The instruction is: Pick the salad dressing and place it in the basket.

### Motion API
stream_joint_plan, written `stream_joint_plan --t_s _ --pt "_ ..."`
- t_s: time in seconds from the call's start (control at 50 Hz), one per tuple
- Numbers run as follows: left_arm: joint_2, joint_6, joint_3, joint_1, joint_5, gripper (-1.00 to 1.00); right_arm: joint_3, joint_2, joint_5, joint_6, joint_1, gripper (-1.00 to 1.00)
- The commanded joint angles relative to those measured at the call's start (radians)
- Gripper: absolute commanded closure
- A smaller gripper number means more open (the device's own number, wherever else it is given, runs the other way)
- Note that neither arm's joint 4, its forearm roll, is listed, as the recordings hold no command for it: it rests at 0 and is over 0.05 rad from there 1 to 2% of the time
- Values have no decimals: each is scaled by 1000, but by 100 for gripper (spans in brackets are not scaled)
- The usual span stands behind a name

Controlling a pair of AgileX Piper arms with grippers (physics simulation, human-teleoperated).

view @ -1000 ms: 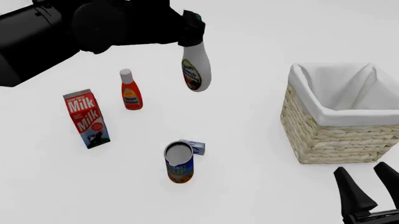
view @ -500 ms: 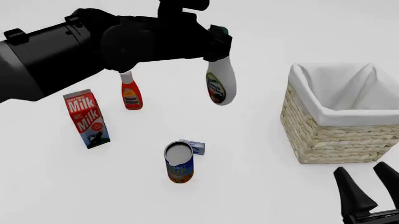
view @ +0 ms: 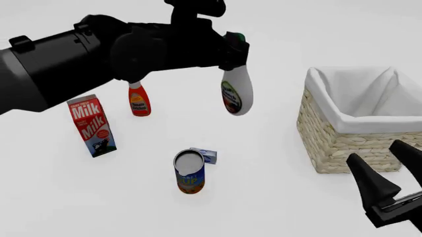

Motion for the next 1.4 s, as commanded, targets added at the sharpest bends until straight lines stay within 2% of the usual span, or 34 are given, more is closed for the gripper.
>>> stream_joint_plan --t_s 0.02,0.16,0.3,0.42,1.0,1.4 --pt "-4 19 3 -3 -8 100 -191 180 54 -62 68 -100" --pt "-11 13 1 -8 -4 100 -297 270 100 -92 104 -100" --pt "-17 17 16 -17 -13 100 -396 360 118 -130 177 -100" --pt "-23 11 22 -28 -17 100 -444 427 105 -127 232 -100" --pt "-25 3 23 -54 -20 100 -518 617 -20 -122 366 -100" --pt "-27 2 16 -67 -15 100 -504 705 -102 -117 405 -100"
